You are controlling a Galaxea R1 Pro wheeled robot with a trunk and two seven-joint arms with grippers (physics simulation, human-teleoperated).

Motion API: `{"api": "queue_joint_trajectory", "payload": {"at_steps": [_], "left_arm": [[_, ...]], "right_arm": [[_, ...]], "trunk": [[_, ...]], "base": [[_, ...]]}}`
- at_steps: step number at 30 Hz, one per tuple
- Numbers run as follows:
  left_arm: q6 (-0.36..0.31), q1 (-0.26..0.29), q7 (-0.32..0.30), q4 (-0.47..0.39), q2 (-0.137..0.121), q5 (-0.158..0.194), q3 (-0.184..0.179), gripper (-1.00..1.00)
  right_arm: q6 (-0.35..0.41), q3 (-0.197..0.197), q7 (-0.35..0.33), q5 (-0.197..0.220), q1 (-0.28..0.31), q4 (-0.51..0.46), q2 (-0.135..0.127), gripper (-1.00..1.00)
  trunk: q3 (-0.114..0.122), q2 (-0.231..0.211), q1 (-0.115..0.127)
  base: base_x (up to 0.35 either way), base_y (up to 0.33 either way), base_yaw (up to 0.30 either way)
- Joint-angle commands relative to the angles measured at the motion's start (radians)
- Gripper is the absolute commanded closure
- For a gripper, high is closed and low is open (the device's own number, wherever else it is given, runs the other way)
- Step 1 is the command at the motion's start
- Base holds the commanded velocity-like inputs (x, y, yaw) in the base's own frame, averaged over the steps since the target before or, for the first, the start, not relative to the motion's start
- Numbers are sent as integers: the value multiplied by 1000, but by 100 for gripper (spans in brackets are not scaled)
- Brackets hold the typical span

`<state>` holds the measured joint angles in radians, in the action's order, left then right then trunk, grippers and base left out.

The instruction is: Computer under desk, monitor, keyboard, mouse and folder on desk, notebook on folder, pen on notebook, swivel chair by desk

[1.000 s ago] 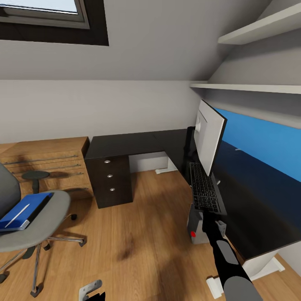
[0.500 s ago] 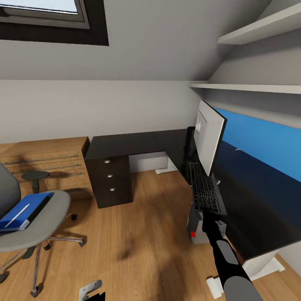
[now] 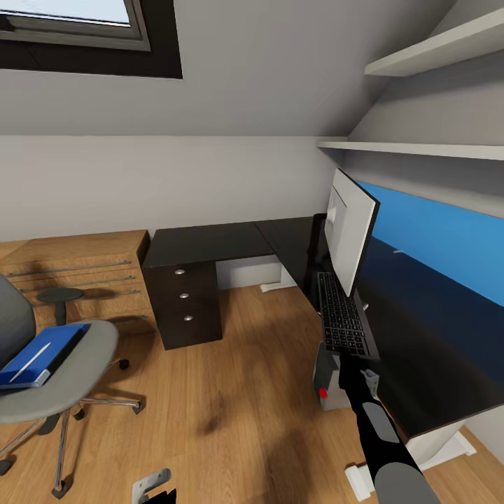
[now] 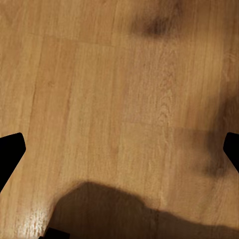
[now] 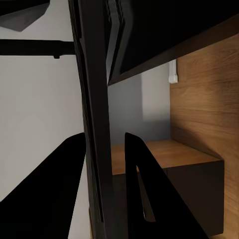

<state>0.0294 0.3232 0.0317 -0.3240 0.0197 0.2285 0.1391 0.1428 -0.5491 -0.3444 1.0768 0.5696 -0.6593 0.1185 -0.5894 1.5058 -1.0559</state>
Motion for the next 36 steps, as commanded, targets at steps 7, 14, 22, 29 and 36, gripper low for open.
{"api": "queue_joint_trajectory", "payload": {"at_steps": [7,14,22,29,36], "left_arm": [[3,0,2,0,0,9,-1,-100],[3,0,2,0,0,9,-1,-100],[3,0,2,0,0,9,0,-100],[3,0,2,0,0,9,0,-100],[3,0,2,0,0,9,0,-100]], "right_arm": [[11,-6,-5,11,1,0,1,100],[11,-6,-5,11,1,0,1,100],[11,-6,-5,11,1,0,1,100],[11,-6,-5,11,1,0,1,100],[11,-6,-5,11,1,0,1,100]], "trunk": [[15,-35,19],[21,-49,27],[24,-56,31],[24,-56,31],[24,-56,31]], "base": [[0,0,0],[0,0,0],[0,0,0],[0,0,0],[-122,-66,0]]}}
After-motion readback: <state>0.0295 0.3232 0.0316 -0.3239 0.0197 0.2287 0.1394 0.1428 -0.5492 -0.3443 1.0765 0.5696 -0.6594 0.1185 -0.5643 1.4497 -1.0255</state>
